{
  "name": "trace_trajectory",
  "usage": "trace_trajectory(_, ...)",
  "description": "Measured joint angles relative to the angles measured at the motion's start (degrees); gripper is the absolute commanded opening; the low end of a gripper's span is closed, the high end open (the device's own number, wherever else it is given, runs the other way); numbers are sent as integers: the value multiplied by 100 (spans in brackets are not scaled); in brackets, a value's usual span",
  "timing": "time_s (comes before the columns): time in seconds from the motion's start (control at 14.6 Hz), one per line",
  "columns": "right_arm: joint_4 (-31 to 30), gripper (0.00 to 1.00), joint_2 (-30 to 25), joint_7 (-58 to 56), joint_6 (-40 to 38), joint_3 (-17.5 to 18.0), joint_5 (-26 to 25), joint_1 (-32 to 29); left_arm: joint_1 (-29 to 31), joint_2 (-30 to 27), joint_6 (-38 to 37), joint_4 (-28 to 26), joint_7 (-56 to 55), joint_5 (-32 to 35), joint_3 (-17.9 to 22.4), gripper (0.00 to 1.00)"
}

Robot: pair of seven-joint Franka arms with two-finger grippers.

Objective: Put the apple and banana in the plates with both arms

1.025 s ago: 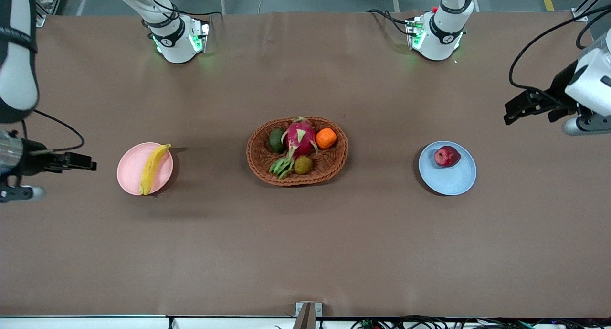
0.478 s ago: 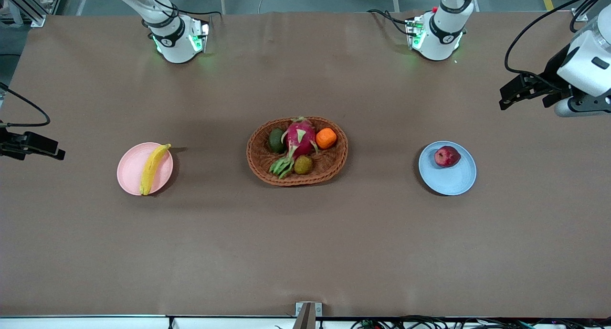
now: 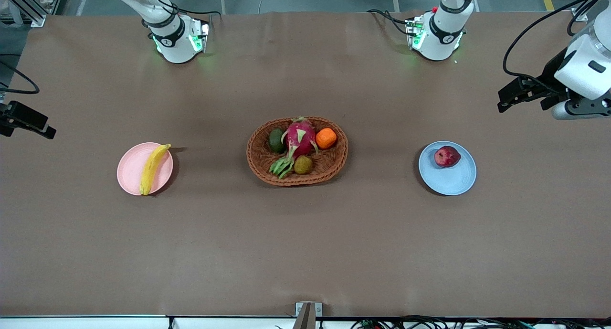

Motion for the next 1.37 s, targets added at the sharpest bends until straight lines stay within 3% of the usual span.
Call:
trace_trajectory(0.41, -326, 100, -106, 0, 272, -80, -70, -51, -15, 0, -6, -3, 5, 0, -7, 100)
trace_trajectory(0.68, -819, 100, -434, -227, 717, -79, -99, -51, -34, -4, -7, -3, 130, 0, -64, 100)
trace_trajectory(1.02, -1132, 100, -730, -289, 753, -84, -145, -51, -19, -11, -7, -2, 391, 43, -51, 100)
trace_trajectory(1.37, -1866, 100, -1196, -297, 856, -86, -155, -52, -1, -29, -7, 6, 466, 43, -39, 100)
